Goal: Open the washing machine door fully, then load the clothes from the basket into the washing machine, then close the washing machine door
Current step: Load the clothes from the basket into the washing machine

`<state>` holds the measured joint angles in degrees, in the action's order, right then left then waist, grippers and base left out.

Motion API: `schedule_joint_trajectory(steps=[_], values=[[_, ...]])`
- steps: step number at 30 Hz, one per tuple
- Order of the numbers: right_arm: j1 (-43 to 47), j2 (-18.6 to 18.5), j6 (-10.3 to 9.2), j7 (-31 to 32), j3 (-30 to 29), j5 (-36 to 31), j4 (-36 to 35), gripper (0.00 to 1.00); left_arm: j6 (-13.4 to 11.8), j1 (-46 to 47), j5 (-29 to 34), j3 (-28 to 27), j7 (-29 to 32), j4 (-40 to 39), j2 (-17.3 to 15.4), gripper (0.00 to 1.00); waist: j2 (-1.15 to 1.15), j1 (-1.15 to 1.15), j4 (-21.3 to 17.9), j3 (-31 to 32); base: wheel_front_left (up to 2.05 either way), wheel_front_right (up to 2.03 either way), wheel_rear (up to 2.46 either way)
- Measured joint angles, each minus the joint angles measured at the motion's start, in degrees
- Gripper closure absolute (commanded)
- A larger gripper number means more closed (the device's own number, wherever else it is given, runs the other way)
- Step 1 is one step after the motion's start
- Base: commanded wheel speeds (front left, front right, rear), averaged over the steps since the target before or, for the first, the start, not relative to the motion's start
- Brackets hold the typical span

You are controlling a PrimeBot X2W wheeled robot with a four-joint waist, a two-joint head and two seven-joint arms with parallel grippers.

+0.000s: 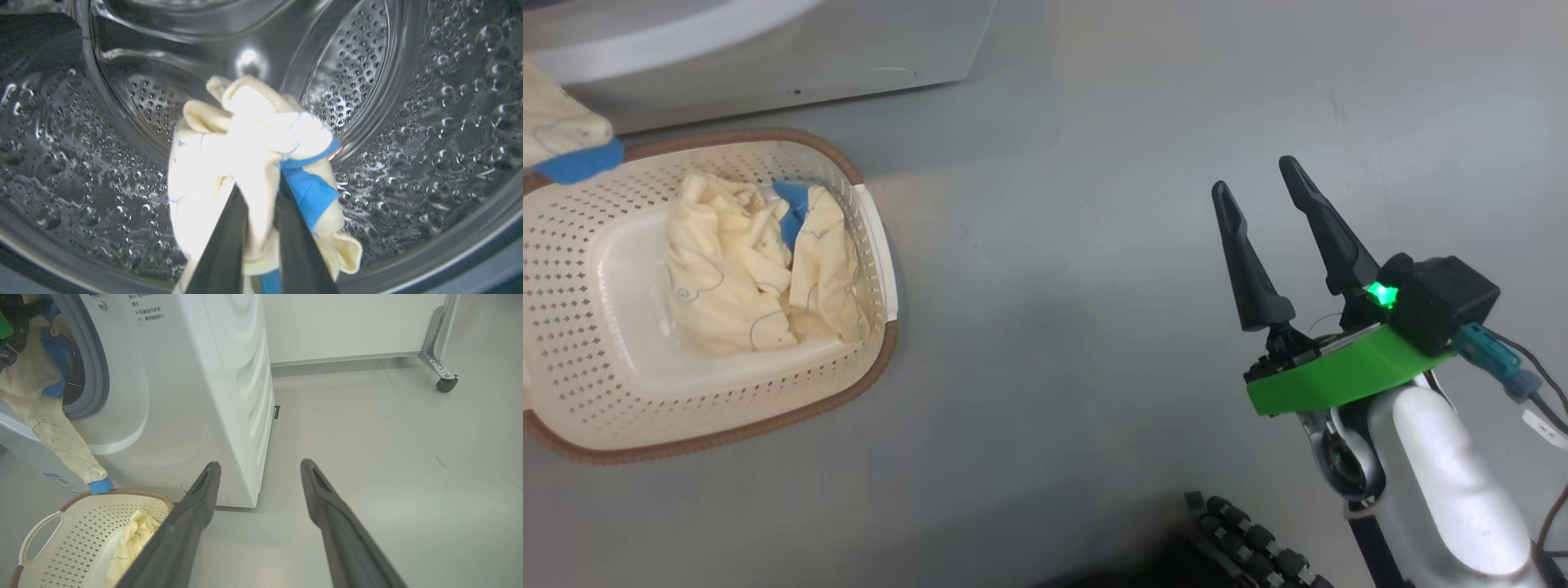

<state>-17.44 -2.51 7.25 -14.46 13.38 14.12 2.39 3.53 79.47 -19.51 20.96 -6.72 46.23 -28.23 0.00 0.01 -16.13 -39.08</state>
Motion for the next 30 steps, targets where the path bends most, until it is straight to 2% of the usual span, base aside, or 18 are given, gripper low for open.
schedule_joint_trajectory(steps=[4,8,9,11,23,26,30], values=[[-0.43,0.00,0.00,0.00,0.30,0.00,-0.20,0.00,-0.48,3.60,0.25,-0.74,-5.30,1.33,0.03,1.00,0.00,-0.01,-0.38,-0.86,0.00,0.00,0.00],[-1.12,0.00,0.00,0.00,0.59,0.00,-0.71,0.00,-0.54,6.58,-1.94,-3.07,-6.44,4.64,0.34,1.00,0.00,-0.01,-0.72,-1.84,0.00,0.00,0.00],[-1.25,0.00,0.00,0.00,0.71,0.00,-0.79,0.00,-0.54,6.71,-2.60,-3.68,-6.44,5.82,0.47,0.79,0.00,-0.01,-0.82,-2.09,0.00,0.00,0.00],[-1.51,0.00,0.00,0.00,0.83,0.02,-1.01,0.00,-0.42,6.71,-3.12,-3.83,-6.37,8.02,0.56,0.00,0.00,-0.01,-0.94,-2.63,0.00,0.00,0.00],[-1.96,0.00,0.00,0.00,0.38,0.49,-1.07,0.00,0.37,7.47,-3.34,-2.72,-6.95,13.34,2.59,0.00,0.00,-0.01,0.37,-3.59,0.00,0.00,0.00],[-2.03,-0.01,0.00,0.00,0.05,0.44,-1.05,0.00,-0.58,6.84,-3.30,-2.53,-7.46,13.36,3.10,0.00,0.00,-0.01,0.97,-3.26,0.00,0.00,0.00],[-2.05,-0.02,0.00,0.00,-0.35,0.42,-0.97,0.00,-3.37,3.61,-2.18,-1.91,-7.57,13.02,3.60,0.00,0.00,-0.01,1.88,-2.55,0.00,0.00,0.00]])
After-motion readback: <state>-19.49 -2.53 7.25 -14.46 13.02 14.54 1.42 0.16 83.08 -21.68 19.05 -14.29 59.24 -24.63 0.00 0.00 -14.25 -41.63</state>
